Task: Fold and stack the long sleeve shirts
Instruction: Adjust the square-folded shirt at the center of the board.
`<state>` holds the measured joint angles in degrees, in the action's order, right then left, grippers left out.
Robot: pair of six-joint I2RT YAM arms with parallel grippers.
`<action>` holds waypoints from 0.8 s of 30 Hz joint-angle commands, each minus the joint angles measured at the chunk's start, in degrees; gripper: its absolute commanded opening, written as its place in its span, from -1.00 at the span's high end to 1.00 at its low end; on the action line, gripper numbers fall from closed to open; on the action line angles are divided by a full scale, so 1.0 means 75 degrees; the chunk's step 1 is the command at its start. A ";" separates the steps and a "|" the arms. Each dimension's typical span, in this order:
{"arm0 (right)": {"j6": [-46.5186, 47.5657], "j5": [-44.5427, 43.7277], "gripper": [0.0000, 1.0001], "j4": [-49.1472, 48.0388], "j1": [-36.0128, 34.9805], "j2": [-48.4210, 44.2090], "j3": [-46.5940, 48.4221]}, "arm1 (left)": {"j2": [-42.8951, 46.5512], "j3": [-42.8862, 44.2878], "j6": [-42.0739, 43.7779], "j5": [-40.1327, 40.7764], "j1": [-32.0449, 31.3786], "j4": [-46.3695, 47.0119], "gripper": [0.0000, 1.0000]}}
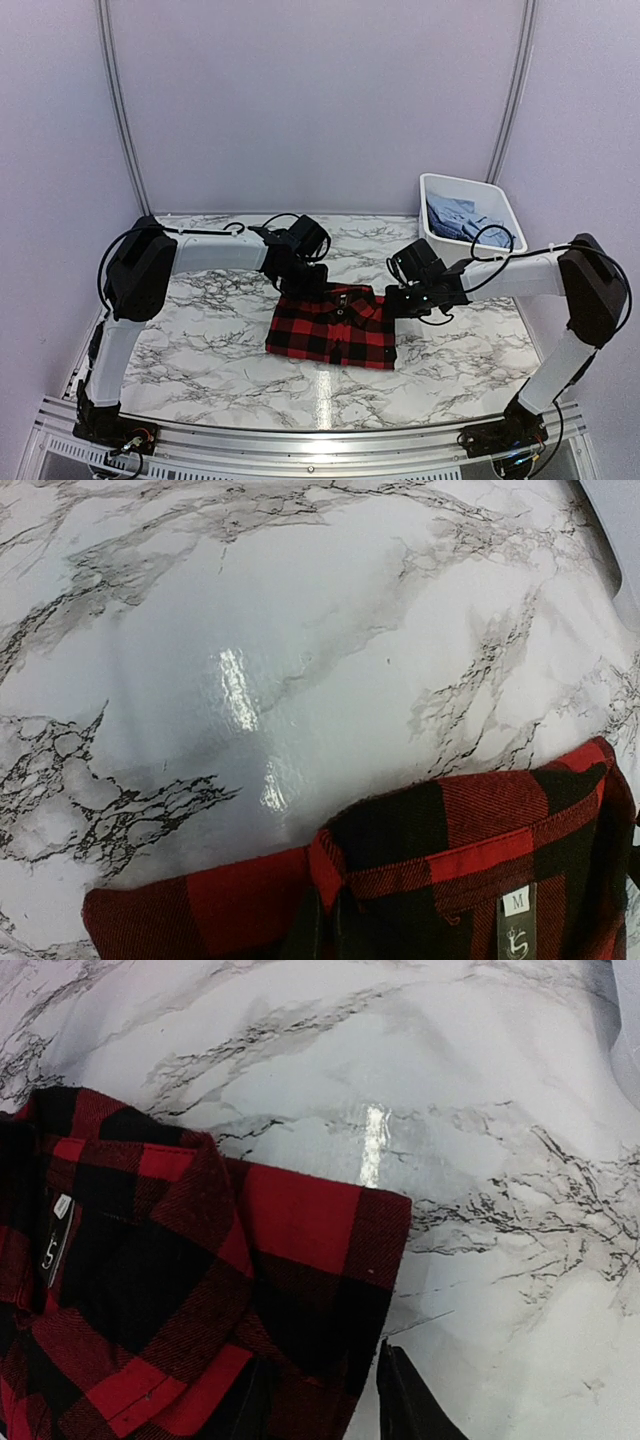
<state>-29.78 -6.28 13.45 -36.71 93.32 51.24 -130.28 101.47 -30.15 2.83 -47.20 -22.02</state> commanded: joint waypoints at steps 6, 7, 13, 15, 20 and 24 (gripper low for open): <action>-0.0236 0.0545 0.48 -0.0827 0.0210 0.0309 -0.0092 | -0.0020 0.0217 0.0001 -0.0030 0.0025 -0.0063 1.00; -0.0236 0.0545 0.51 -0.0816 0.0218 0.0318 -0.0081 | -0.0020 0.0214 0.0001 -0.0022 0.0025 -0.0067 1.00; -0.0197 0.0332 0.94 -0.0427 0.0209 0.0182 0.0044 | -0.0055 0.0237 0.0001 -0.0023 0.0033 -0.0058 1.00; -0.0263 0.0051 1.00 -0.0138 0.0210 -0.0021 0.0073 | -0.0066 0.0260 0.0001 -0.0029 0.0030 -0.0061 1.00; -0.0283 -0.0653 1.00 0.0291 0.0241 -0.0232 -0.0100 | -0.0120 0.0304 0.0023 -0.0054 0.0036 -0.0060 1.00; -0.0312 -0.0459 1.00 -0.0014 0.0248 0.0111 -0.0265 | -0.0149 0.0334 0.0053 -0.0073 0.0045 -0.0055 0.99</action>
<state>-31.53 -8.05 13.17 -35.33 92.92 50.39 -130.28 101.54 -30.17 2.68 -47.18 -22.00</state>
